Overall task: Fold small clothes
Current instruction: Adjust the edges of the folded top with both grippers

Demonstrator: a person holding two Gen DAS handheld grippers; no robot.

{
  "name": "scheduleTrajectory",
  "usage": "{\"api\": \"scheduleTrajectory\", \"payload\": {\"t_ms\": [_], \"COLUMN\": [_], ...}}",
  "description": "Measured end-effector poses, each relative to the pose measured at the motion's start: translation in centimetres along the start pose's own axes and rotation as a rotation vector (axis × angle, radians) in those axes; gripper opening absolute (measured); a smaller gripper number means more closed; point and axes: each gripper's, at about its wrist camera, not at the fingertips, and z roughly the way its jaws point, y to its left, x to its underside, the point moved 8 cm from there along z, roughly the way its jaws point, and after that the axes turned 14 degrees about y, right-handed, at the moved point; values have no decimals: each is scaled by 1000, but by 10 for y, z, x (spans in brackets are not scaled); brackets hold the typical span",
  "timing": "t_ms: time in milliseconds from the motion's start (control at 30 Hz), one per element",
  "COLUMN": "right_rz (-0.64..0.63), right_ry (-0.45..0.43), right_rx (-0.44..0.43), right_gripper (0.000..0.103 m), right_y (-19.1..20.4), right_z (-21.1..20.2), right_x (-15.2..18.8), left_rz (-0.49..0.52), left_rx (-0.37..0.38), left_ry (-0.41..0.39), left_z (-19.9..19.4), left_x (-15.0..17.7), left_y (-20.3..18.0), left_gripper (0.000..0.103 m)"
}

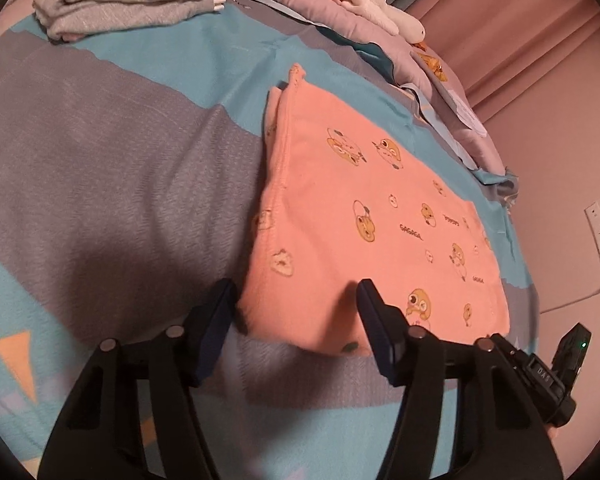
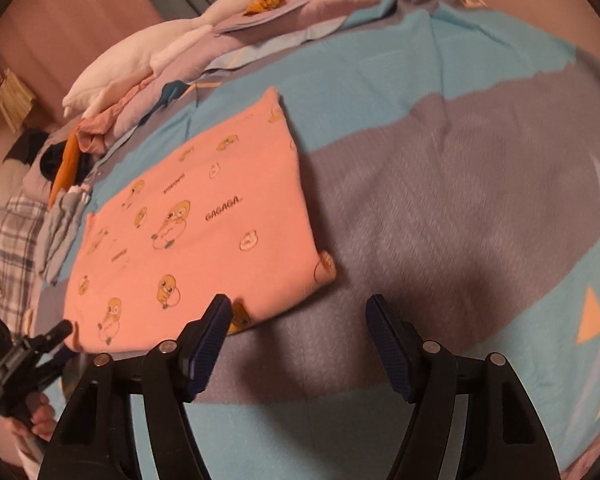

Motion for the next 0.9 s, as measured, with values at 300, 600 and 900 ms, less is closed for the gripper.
{"api": "scheduleTrajectory", "payload": {"t_ms": [300,600,900], "right_rz": [30,12,-31], "right_ry": [-25,-85,-136], "right_rx": [-104,-126,-109], "right_gripper": [42,11,11], "right_y": [7,16,18], "right_z": [17,-7,-54], "right_x": [-17,-20,0], "left_rz": [-19,31,80], "left_rx": [51,48,14], "left_ry": [-1,-50,-7], "left_z": [12,-17,-39], "left_x": [-14,-8,35], "left_y": [-7,-24,-35], "left_gripper": [25,12,12]}}
